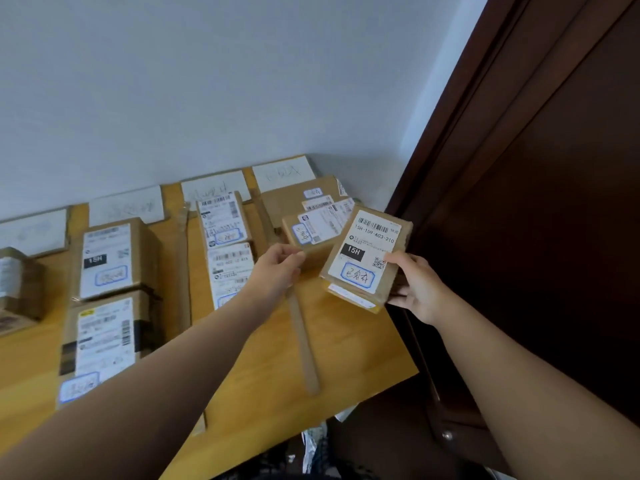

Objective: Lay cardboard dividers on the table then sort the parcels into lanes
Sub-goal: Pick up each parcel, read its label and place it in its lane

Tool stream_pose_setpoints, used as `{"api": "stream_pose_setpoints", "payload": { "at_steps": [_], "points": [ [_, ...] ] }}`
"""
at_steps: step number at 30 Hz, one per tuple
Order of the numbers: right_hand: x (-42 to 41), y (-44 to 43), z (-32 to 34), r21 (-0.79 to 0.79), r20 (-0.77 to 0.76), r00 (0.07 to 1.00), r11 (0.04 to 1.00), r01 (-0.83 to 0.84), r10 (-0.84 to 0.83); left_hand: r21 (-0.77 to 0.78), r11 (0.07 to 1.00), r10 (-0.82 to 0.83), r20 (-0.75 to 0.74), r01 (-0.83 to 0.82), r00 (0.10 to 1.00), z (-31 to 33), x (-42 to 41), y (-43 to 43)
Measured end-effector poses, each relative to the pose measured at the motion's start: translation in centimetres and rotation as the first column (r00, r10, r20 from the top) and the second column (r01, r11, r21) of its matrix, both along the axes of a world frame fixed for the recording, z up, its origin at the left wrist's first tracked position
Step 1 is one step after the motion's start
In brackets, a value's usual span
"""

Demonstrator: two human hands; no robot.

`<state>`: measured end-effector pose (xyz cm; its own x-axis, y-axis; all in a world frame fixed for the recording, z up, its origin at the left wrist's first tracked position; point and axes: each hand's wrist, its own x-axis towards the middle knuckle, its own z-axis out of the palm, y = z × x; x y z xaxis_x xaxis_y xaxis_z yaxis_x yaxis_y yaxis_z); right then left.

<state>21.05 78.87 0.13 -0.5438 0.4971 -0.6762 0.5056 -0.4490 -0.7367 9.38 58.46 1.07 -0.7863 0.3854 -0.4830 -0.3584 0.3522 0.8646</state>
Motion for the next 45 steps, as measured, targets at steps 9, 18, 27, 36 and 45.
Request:
{"api": "stream_pose_setpoints", "payload": {
  "at_steps": [9,18,27,36,45],
  "points": [
    [1.7,2.1,-0.7,0.054,0.083,0.934,0.934,-0.352,0.347,-0.093,0.992,-0.079,0.012,0.08,0.997,-0.9,1.6,2.2],
    [-0.4,0.2,-2.8,0.119,0.227,0.846,0.848,-0.516,0.483,-0.174,0.958,-0.201,0.168,0.229,0.965,-1.4,2.3,2.5],
    [-2.3,-0.3,-2.3,0.258,0.295,0.789,0.75,-0.609,0.539,-0.206,0.967,-0.133,0.087,0.148,0.987,-1.3,1.5,1.5],
    [-3.5,-1.4,-2.9,0.358,0.333,0.799,0.716,-0.599,0.501,-0.211,0.968,-0.132,0.03,0.135,0.991,-1.0,1.4,0.4],
    [-3.2,-1.2,-0.8,0.511,0.421,0.781,0.591,-0.624,0.461,-0.216,0.969,-0.129,-0.017,0.122,0.992,0.0,1.2,-0.2]
  ]
}}
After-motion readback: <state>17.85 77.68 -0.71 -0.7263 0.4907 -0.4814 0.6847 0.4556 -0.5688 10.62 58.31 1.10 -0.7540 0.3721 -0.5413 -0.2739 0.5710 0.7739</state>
